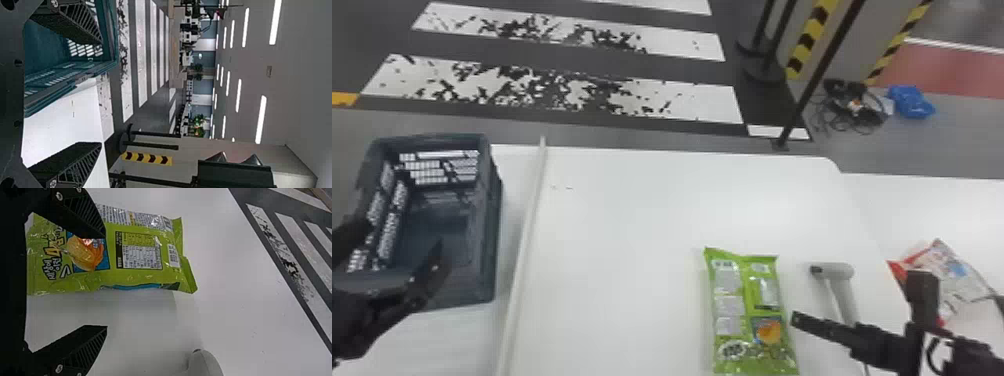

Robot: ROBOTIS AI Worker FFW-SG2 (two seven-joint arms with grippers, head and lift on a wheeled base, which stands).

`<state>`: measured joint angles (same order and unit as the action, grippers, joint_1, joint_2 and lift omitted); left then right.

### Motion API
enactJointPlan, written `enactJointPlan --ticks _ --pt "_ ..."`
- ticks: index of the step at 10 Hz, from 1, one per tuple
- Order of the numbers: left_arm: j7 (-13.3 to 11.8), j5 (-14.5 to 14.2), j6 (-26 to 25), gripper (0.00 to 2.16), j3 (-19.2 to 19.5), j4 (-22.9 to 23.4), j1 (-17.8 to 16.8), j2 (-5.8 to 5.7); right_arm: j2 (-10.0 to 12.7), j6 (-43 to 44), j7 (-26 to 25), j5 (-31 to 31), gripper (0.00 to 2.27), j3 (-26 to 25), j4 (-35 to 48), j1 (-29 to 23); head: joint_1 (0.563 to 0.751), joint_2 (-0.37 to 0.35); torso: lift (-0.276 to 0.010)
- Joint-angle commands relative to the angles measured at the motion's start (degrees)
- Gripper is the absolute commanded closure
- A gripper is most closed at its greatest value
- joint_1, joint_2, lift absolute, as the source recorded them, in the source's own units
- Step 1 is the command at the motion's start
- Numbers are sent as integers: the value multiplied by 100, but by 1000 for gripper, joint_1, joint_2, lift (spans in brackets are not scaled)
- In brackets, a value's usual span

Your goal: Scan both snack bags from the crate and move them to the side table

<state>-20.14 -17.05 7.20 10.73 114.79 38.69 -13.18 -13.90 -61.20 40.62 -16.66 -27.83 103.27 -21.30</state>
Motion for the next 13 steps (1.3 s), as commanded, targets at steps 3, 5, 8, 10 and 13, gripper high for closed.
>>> enactJointPlan --ticks 3,5,8,10,13 --pt "1 0 5 70 87 -9 -2 -26 -130 394 719 119 113 305 -1512 899 695 -115 -29" --pt "1 0 5 70 104 -9 -2 -35 -174 886 974 242 113 393 -1986 1128 695 -88 -29" --pt "10 0 5 70 96 -27 -37 -35 -218 1097 1212 339 124 577 -2171 1145 695 -84 -29" --pt "1 0 5 70 78 -35 -46 -35 -218 1167 1361 418 127 674 -2223 1145 695 -72 -29" --pt "10 -18 58 70 78 -220 -107 -97 -218 1167 1343 726 1676 990 -2294 1181 695 -49 -29"
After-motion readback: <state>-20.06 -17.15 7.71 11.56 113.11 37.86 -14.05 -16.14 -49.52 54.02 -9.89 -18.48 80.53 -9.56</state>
